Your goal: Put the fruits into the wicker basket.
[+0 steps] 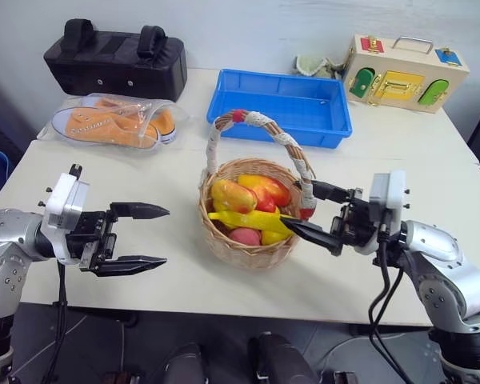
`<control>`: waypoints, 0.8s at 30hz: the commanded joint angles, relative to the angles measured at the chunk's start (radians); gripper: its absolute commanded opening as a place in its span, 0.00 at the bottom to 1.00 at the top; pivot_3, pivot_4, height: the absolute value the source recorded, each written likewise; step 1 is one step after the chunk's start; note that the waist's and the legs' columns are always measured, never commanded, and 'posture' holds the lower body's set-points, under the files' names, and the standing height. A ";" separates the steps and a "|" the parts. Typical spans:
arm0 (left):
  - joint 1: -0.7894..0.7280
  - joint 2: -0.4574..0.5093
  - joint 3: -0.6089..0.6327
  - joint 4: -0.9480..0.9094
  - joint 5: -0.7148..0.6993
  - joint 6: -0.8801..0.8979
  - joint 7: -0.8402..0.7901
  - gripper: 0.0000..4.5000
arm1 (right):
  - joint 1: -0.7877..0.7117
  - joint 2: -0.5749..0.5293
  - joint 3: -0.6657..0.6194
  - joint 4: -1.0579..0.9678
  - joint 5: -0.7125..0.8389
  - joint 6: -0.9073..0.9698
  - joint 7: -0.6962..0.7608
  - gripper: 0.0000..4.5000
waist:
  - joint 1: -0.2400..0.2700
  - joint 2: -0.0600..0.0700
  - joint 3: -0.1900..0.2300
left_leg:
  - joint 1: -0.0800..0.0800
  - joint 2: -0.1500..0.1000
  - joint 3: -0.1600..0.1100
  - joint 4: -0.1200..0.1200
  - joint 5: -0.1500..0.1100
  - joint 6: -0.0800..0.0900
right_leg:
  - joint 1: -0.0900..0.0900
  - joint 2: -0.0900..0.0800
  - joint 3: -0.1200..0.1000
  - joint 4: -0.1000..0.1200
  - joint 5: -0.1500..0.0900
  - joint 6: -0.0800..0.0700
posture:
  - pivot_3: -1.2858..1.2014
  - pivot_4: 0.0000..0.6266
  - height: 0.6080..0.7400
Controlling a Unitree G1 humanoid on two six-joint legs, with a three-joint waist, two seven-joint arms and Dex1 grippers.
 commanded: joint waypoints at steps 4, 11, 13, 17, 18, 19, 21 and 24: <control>0.001 0.012 0.020 -0.034 -0.017 -0.007 0.023 1.00 | -0.054 0.006 0.002 0.033 0.019 0.044 0.014 0.26 | 0.000 0.000 0.000 | 0.000 0.000 0.000 0.000 0.000 0.000 | 0.000 0.000 0.000 0.000 0.000 0.000 | 0.52 0.24 1.00; -0.039 -0.001 -0.003 -0.030 -0.018 -0.014 0.044 1.00 | -0.009 -0.022 -0.075 0.032 0.066 0.030 0.089 0.05 | 0.002 0.000 0.000 | 0.000 0.000 0.000 -0.001 0.000 0.000 | 0.001 0.000 0.000 -0.002 0.000 0.000 | 0.52 0.24 1.00; -0.075 -0.025 -0.021 -0.017 -0.021 -0.015 0.063 1.00 | 0.016 -0.010 -0.154 0.028 0.075 -0.012 0.071 0.05 | 0.005 0.000 0.000 | 0.000 0.000 0.000 -0.001 0.000 0.000 | 0.001 0.000 0.000 -0.002 0.000 0.000 | 0.52 0.24 1.00; -0.129 -0.067 -0.053 0.013 -0.014 -0.021 0.081 1.00 | 0.104 -0.009 -0.324 0.020 0.079 -0.055 0.011 0.05 | 0.009 0.000 0.000 | -0.001 -0.001 0.000 0.000 0.000 0.001 | 0.001 0.000 0.000 -0.003 0.000 0.000 | 0.52 0.24 1.00; -0.136 -0.073 -0.059 0.017 -0.011 -0.023 0.081 1.00 | 0.131 -0.018 -0.355 0.021 0.075 -0.056 0.005 0.05 | 0.009 0.000 0.000 | -0.001 -0.001 0.000 0.000 0.000 0.001 | 0.001 0.000 0.000 -0.003 0.000 0.001 | 0.52 0.24 1.00; -0.147 -0.080 -0.070 0.028 -0.004 -0.028 0.079 1.00 | 0.161 -0.027 -0.396 0.033 0.055 -0.076 0.006 0.05 | 0.008 0.000 0.000 | -0.001 -0.001 0.000 0.000 0.000 0.001 | 0.001 0.000 0.000 -0.003 0.000 0.001 | 0.52 0.24 1.00; -0.171 -0.093 -0.091 0.053 0.009 -0.040 0.077 1.00 | 0.208 -0.039 -0.487 0.066 0.040 -0.094 -0.016 0.05 | 0.008 0.000 0.000 | -0.001 -0.001 0.000 -0.001 0.000 0.001 | 0.001 0.000 0.000 -0.003 0.000 0.001 | 0.52 0.24 1.00; -0.208 -0.108 -0.121 0.087 0.022 -0.054 0.070 1.00 | 0.246 -0.064 -0.581 0.140 0.009 -0.116 -0.035 0.05 | 0.004 0.001 0.000 | 0.000 -0.001 0.000 0.000 0.000 0.000 | 0.001 0.000 0.000 -0.003 0.000 0.001 | 0.52 0.24 1.00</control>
